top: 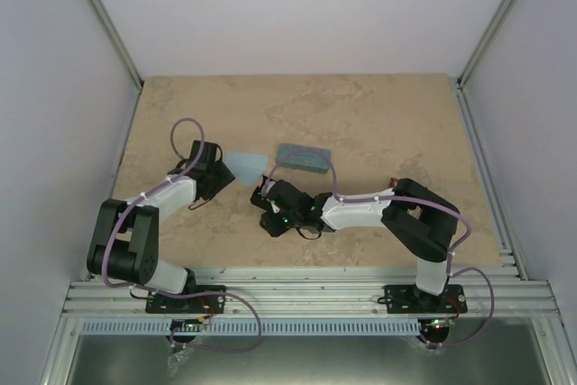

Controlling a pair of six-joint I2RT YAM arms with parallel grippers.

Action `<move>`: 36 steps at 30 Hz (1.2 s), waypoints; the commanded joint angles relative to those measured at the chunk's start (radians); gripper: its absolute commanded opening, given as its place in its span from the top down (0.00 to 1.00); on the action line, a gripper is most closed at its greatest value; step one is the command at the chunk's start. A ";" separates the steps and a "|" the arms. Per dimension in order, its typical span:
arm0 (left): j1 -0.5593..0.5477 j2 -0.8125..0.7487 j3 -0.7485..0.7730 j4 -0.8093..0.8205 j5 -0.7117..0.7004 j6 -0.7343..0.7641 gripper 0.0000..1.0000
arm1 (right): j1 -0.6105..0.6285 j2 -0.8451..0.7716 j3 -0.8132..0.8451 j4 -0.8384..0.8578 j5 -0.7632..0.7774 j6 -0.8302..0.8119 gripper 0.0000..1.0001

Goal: Organize the sunglasses
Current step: Move the sunglasses case at the center of the board, then move the glasses cleaning cloth to the center of the board.

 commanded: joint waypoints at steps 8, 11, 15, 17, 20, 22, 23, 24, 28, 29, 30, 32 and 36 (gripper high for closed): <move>0.023 0.026 0.018 0.035 0.013 0.012 0.44 | -0.068 0.001 -0.038 -0.010 0.176 0.150 0.54; 0.026 0.032 0.018 0.037 0.011 0.009 0.43 | -0.085 -0.015 -0.060 -0.019 0.210 0.156 0.54; 0.031 0.035 0.016 0.040 0.010 0.008 0.43 | -0.105 -0.034 -0.074 -0.038 0.245 0.153 0.52; 0.034 0.035 0.014 0.042 0.011 0.007 0.43 | -0.112 -0.045 -0.081 -0.041 0.247 0.143 0.52; 0.037 0.036 0.010 0.043 0.014 0.007 0.43 | -0.114 -0.071 -0.086 -0.034 0.211 0.108 0.51; 0.038 0.035 0.005 0.049 0.014 0.006 0.43 | -0.114 -0.106 -0.101 -0.020 0.174 0.088 0.50; 0.038 0.035 0.001 0.052 0.016 0.006 0.43 | -0.114 -0.131 -0.115 -0.007 0.158 0.084 0.50; 0.038 0.037 -0.003 0.056 0.020 0.005 0.45 | -0.114 -0.156 -0.132 0.002 0.151 0.083 0.50; 0.041 0.055 -0.006 0.082 0.037 -0.001 0.52 | -0.114 -0.248 -0.187 0.007 0.158 0.091 0.49; 0.041 0.060 -0.006 0.094 0.048 -0.001 0.53 | -0.115 -0.264 -0.191 0.000 0.163 0.092 0.49; 0.041 0.066 -0.006 0.106 0.064 -0.004 0.54 | -0.115 -0.281 -0.194 -0.006 0.167 0.091 0.50; 0.041 0.078 -0.008 0.137 0.099 -0.012 0.56 | -0.115 -0.301 -0.200 -0.013 0.176 0.092 0.50; 0.041 0.108 -0.011 0.217 0.132 -0.048 0.57 | -0.116 -0.324 -0.205 -0.019 0.183 0.090 0.50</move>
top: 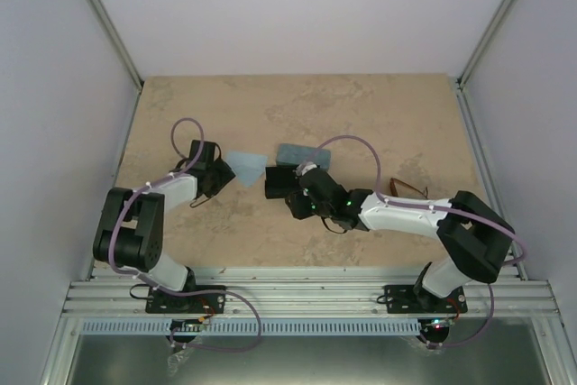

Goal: Organize the sunglasses
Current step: Move the glasses cleaning cloth to the center of the board.

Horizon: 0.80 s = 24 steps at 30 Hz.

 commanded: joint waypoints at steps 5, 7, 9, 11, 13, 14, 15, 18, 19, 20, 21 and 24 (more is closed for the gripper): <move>0.005 0.088 0.011 0.180 0.060 -0.072 0.66 | -0.003 -0.039 -0.018 -0.019 0.028 -0.012 0.51; 0.005 0.112 0.016 0.201 0.056 -0.085 0.73 | -0.003 -0.044 -0.021 -0.021 0.037 -0.012 0.51; 0.005 0.132 0.016 0.215 0.051 -0.093 0.80 | -0.003 -0.053 -0.024 -0.027 0.043 -0.012 0.51; 0.004 0.141 0.014 0.222 0.047 -0.094 0.88 | -0.003 -0.063 -0.026 -0.031 0.050 -0.013 0.51; 0.005 0.135 0.008 0.210 0.047 -0.093 0.98 | -0.002 -0.072 -0.027 -0.036 0.057 -0.016 0.51; 0.005 0.123 0.001 0.202 0.048 -0.095 1.00 | -0.003 -0.077 -0.025 -0.038 0.058 -0.018 0.51; 0.004 0.107 -0.008 0.183 0.050 -0.097 1.00 | -0.003 -0.081 -0.023 -0.039 0.058 -0.021 0.51; 0.004 0.031 -0.048 0.119 0.079 -0.110 1.00 | -0.002 -0.083 -0.014 -0.042 0.034 -0.042 0.51; 0.004 -0.001 -0.068 0.102 0.096 -0.116 1.00 | -0.003 -0.078 -0.009 -0.046 0.020 -0.049 0.51; 0.003 -0.031 -0.090 0.068 0.110 -0.123 1.00 | -0.002 -0.070 -0.001 -0.049 -0.003 -0.059 0.51; 0.002 -0.065 -0.112 0.040 0.119 -0.128 1.00 | -0.002 -0.059 0.007 -0.050 -0.027 -0.073 0.51; -0.002 -0.173 -0.202 -0.026 0.139 -0.152 1.00 | 0.020 -0.012 0.039 -0.055 -0.075 -0.110 0.51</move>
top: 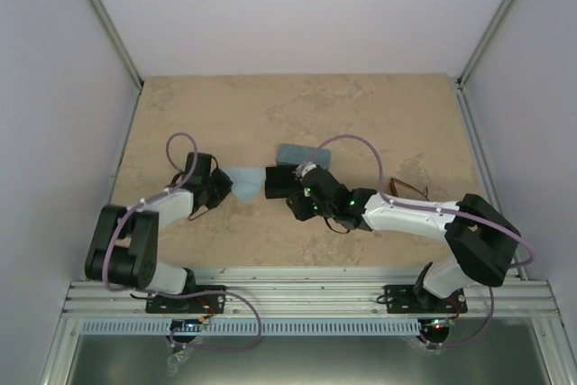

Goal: Organize the sunglasses
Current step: Move the glasses cleaning cloth to the center of the board.

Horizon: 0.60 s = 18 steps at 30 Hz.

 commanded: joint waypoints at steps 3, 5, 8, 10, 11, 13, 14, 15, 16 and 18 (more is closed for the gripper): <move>-0.014 -0.220 -0.171 -0.171 0.068 -0.070 1.00 | 0.061 0.099 0.084 -0.019 -0.087 -0.101 0.52; -0.030 -0.270 -0.208 -0.205 0.074 -0.090 1.00 | 0.096 0.134 0.108 -0.020 -0.090 -0.125 0.54; -0.047 -0.337 -0.242 -0.243 0.090 -0.114 0.84 | 0.145 0.181 0.142 -0.009 -0.087 -0.157 0.57; -0.048 -0.389 -0.232 -0.298 0.081 -0.107 0.75 | 0.171 0.214 0.163 0.009 -0.085 -0.179 0.62; -0.048 -0.415 -0.213 -0.339 0.056 -0.095 0.73 | 0.179 0.231 0.176 0.014 -0.085 -0.186 0.64; -0.049 -0.465 -0.152 -0.429 -0.014 -0.070 0.71 | 0.191 0.269 0.207 0.024 -0.088 -0.195 0.69; -0.048 -0.485 -0.120 -0.470 -0.056 -0.059 0.71 | 0.194 0.290 0.221 0.033 -0.092 -0.200 0.70; -0.048 -0.503 -0.090 -0.502 -0.092 -0.048 0.71 | 0.196 0.312 0.236 0.041 -0.092 -0.204 0.70; -0.048 -0.515 -0.063 -0.525 -0.126 -0.037 0.71 | 0.198 0.333 0.252 0.048 -0.089 -0.205 0.72; -0.048 -0.523 -0.024 -0.542 -0.168 -0.013 0.73 | 0.199 0.389 0.290 0.057 -0.076 -0.204 0.74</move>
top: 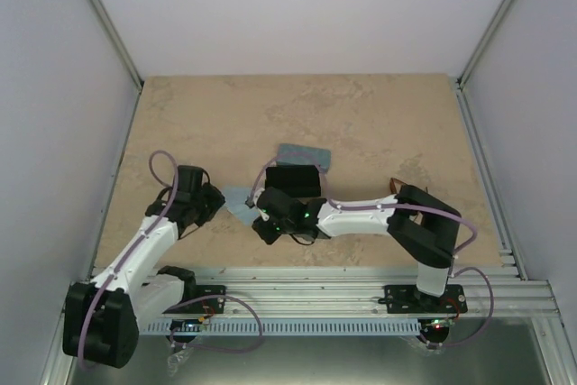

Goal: Organize the sunglasses
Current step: Move the glasses cleaning cloth to the center of the board.

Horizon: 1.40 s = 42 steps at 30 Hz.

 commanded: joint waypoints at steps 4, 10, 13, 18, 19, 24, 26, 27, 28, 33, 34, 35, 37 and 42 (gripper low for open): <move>-0.001 0.012 0.122 -0.041 -0.121 0.093 0.78 | 0.003 0.172 0.151 0.050 0.047 -0.028 0.78; 0.016 0.154 0.148 0.069 -0.094 0.117 0.84 | 0.003 0.262 0.231 0.059 0.054 -0.023 0.83; 0.029 0.186 0.148 0.100 -0.073 0.129 0.84 | 0.003 0.287 0.240 0.058 0.060 -0.023 0.83; 0.035 0.220 0.147 0.122 -0.045 0.146 0.82 | 0.003 0.271 0.182 0.028 0.036 -0.014 0.84; 0.035 0.224 0.148 0.125 -0.038 0.151 0.81 | 0.003 0.258 0.159 0.021 0.025 -0.014 0.84; 0.035 0.262 0.153 0.141 0.022 0.175 0.76 | 0.003 0.168 0.004 -0.006 -0.058 -0.032 0.84; 0.035 0.280 0.153 0.146 0.049 0.189 0.75 | 0.003 0.124 -0.077 -0.012 -0.093 -0.040 0.83; 0.035 0.289 0.151 0.150 0.063 0.194 0.75 | 0.003 0.103 -0.107 -0.022 -0.105 -0.046 0.83; 0.034 0.294 0.144 0.159 0.077 0.196 0.75 | 0.003 0.085 -0.134 -0.031 -0.116 -0.050 0.83; 0.018 0.300 0.110 0.186 0.115 0.191 0.75 | 0.003 -0.003 -0.239 -0.083 -0.155 -0.069 0.80; 0.013 0.299 0.105 0.186 0.117 0.191 0.74 | 0.003 -0.019 -0.256 -0.089 -0.172 -0.074 0.80; 0.006 0.299 0.101 0.186 0.117 0.191 0.74 | 0.003 -0.035 -0.272 -0.096 -0.190 -0.081 0.79; -0.010 0.296 0.097 0.186 0.125 0.191 0.73 | 0.003 -0.066 -0.290 -0.110 -0.224 -0.094 0.78; -0.086 0.290 0.086 0.171 0.141 0.182 0.74 | -0.004 -0.164 -0.279 -0.139 -0.227 -0.084 0.74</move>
